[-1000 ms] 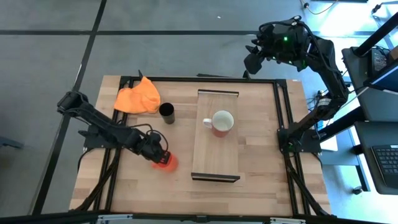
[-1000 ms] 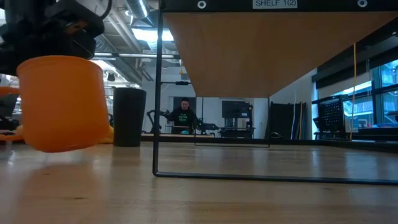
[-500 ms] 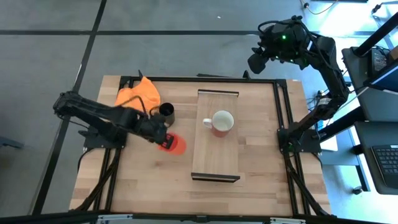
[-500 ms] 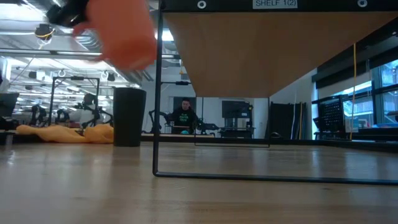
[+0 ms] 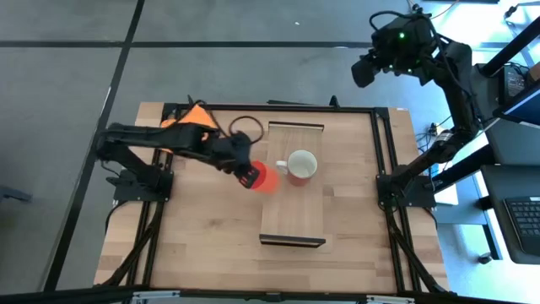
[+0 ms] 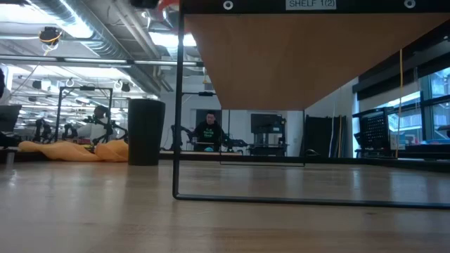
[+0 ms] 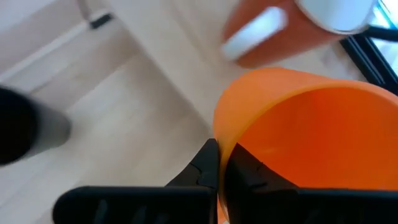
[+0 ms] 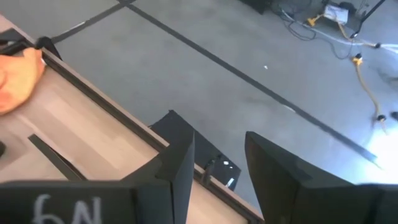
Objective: Stack small to large cups/mugs on shelf
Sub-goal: Put the orange mug on the shelf
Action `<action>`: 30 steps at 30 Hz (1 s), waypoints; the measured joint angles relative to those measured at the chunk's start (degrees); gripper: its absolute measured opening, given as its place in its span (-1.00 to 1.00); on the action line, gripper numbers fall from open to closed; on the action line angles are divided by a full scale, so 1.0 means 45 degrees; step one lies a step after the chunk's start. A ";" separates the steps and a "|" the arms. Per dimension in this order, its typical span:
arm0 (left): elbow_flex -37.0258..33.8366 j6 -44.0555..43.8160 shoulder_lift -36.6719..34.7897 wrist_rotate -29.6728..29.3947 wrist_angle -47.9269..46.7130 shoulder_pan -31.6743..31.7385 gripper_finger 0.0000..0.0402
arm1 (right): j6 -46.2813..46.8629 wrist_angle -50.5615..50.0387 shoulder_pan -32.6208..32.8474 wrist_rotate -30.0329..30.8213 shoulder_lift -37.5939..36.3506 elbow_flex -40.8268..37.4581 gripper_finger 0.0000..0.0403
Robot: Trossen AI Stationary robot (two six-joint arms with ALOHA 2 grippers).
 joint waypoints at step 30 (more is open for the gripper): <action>0.4077 -0.0087 0.3855 0.0032 0.0474 -0.1957 -1.00 | 0.2301 0.0779 -0.1296 -0.2039 -0.0104 -0.1360 -0.28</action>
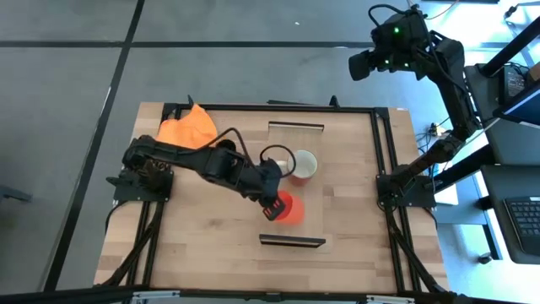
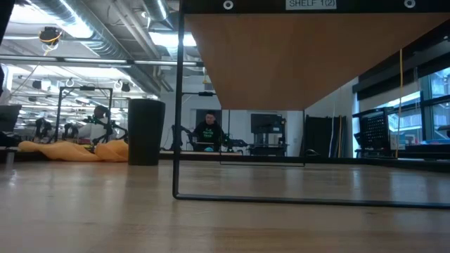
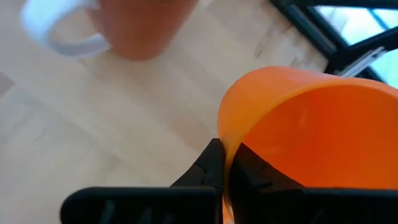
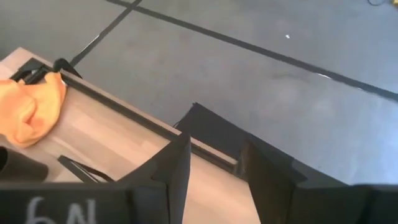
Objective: Stack small to large cups/mugs on shelf
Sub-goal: Put the orange mug on the shelf
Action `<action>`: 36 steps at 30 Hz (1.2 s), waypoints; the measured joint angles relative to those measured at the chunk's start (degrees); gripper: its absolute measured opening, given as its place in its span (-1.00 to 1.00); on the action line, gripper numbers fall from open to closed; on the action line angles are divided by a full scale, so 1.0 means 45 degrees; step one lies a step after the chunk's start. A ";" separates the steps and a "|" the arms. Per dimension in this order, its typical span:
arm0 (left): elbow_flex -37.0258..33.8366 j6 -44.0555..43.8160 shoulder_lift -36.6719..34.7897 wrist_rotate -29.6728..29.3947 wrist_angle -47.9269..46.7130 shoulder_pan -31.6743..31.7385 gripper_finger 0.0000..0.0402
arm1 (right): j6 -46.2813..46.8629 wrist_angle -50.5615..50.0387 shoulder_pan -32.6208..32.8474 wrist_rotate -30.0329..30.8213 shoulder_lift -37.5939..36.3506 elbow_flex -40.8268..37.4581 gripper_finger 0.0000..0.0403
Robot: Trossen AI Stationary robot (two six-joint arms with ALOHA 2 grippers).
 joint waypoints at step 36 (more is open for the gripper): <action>-0.0025 0.0399 0.1199 -0.0174 0.0725 0.0046 -0.77 | 0.0370 -0.0316 0.0800 0.1044 0.0010 0.0005 -0.28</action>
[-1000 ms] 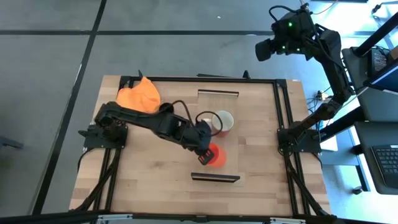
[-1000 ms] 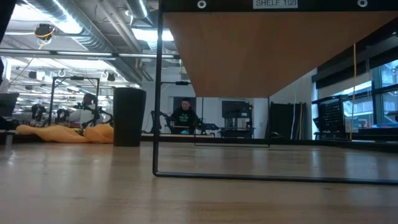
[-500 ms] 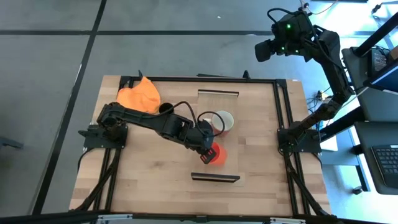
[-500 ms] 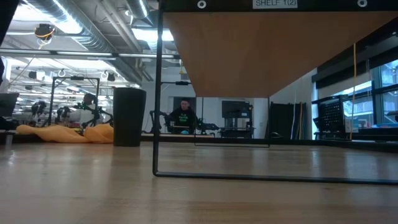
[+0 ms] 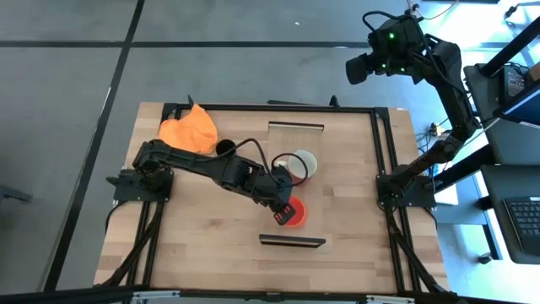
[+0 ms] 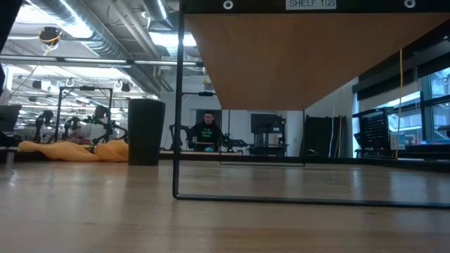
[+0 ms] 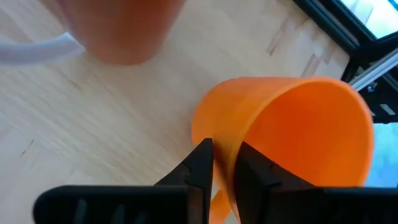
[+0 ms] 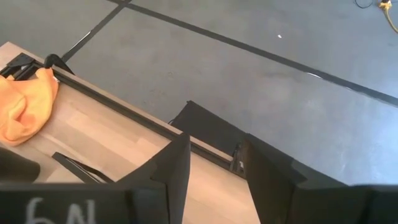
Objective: Stack small to large cups/mugs on shelf
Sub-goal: Put the orange mug on the shelf
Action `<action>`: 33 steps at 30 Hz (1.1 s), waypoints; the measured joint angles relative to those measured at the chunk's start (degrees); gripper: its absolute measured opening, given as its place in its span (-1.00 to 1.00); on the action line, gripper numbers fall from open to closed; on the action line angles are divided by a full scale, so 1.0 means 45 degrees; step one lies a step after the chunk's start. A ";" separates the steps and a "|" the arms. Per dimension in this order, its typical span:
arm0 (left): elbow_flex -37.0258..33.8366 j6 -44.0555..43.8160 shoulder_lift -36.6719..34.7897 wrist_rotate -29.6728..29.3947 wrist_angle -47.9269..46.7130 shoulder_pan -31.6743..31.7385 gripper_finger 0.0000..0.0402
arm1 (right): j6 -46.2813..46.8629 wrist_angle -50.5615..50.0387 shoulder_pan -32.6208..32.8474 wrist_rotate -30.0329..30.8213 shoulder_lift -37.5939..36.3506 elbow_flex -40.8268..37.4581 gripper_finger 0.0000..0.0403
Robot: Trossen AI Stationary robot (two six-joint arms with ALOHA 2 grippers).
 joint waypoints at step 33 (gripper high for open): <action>0.0005 -0.0651 -0.0023 -0.0444 0.0658 0.0223 -0.71 | -0.0512 0.0706 0.0000 -0.0035 -0.0296 -0.1179 -0.28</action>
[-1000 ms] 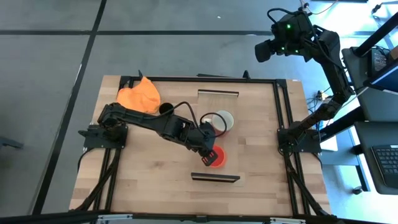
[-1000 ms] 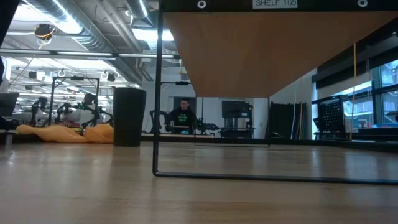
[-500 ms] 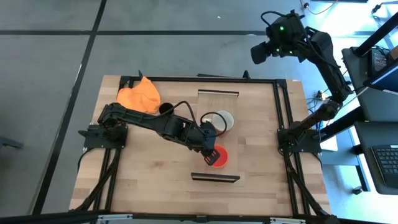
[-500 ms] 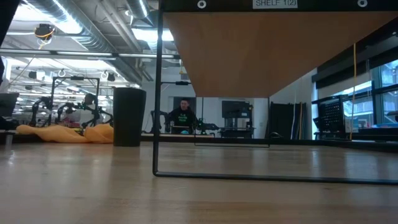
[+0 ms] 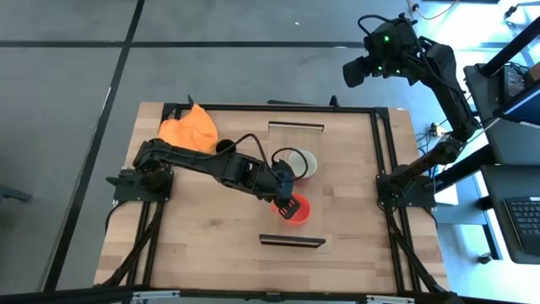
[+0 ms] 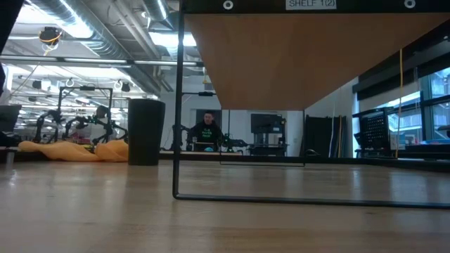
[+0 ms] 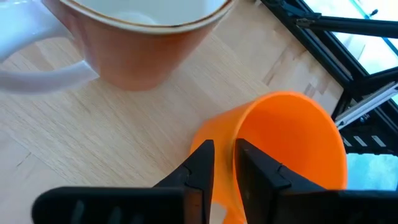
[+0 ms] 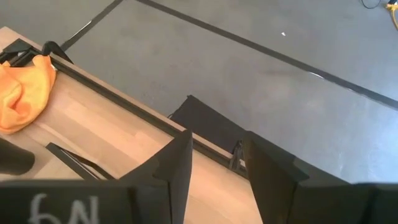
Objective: Stack small to large cups/mugs on shelf
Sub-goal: Put the orange mug on the shelf, then put the black cup on the shelf
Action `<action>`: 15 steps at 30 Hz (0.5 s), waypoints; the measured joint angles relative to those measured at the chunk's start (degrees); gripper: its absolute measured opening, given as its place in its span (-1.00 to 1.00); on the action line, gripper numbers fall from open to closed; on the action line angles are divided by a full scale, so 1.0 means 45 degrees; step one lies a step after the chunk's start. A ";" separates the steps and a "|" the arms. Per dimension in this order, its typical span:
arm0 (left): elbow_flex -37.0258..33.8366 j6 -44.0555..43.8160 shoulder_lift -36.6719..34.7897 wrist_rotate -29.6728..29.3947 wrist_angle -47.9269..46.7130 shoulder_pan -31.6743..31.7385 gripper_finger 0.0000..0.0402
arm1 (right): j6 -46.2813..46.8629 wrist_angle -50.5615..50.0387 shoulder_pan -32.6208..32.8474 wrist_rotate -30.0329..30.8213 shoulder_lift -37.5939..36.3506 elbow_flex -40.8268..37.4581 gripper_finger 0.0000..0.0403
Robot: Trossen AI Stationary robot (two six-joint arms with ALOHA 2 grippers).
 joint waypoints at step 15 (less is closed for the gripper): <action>0.0010 0.0695 -0.1403 -0.1549 -0.0509 -0.0567 -0.70 | 0.0000 -0.0042 -0.0004 0.0001 0.0000 0.0002 -0.28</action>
